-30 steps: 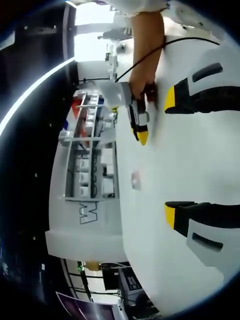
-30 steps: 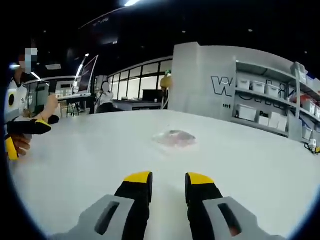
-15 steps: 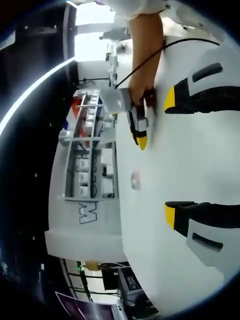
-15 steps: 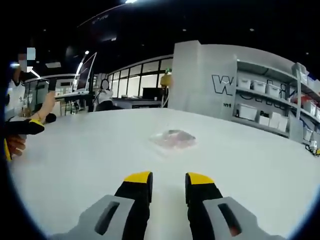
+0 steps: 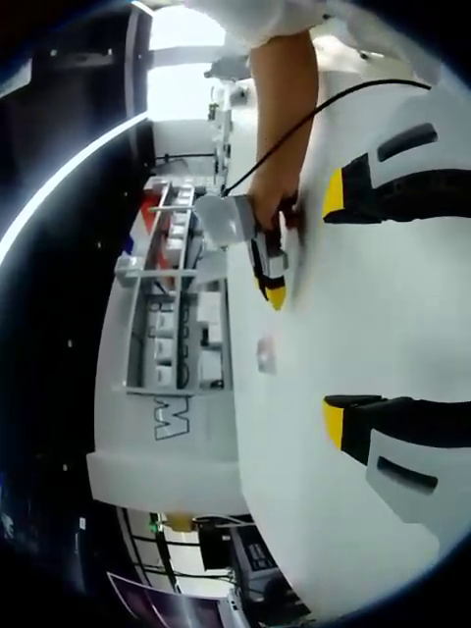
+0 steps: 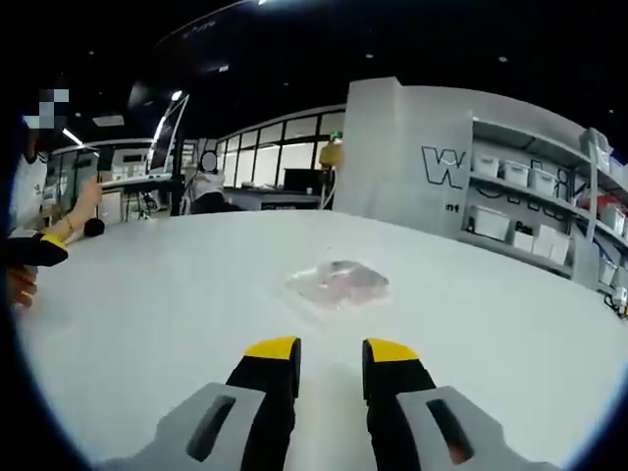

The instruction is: Open the resealable bag by pulling the two sides of the seal apart until the entire bag opening is separated and visibly accessible.

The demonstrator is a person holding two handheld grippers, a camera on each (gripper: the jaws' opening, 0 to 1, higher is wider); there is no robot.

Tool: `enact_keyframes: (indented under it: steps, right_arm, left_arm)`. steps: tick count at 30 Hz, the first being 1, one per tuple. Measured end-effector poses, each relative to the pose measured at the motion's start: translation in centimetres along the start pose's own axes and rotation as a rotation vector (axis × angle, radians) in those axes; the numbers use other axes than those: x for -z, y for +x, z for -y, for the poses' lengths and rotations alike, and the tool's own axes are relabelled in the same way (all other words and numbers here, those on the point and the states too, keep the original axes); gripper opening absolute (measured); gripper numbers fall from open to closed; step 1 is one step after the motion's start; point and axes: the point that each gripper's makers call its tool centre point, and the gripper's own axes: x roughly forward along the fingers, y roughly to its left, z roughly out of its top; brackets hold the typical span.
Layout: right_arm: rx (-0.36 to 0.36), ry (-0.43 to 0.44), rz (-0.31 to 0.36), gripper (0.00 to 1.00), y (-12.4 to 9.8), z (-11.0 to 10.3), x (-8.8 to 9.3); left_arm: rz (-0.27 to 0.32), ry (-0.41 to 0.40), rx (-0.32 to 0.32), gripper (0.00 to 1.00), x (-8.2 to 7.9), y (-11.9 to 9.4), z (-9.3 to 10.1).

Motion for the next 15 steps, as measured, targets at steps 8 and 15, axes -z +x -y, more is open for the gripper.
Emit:
enact_keyframes:
  steps: [8, 15]
  right_arm:
    - [-0.009, -0.016, -0.005, 0.23, 0.9, -0.2, 0.1]
    - [-0.011, -0.02, -0.006, 0.22, 1.6, -0.1, 0.1]
  left_arm:
    - [-0.001, -0.003, 0.002, 0.71, 0.2, 0.1, 0.1]
    - [-0.001, -0.005, 0.005, 0.71, 0.5, 0.1, 0.3]
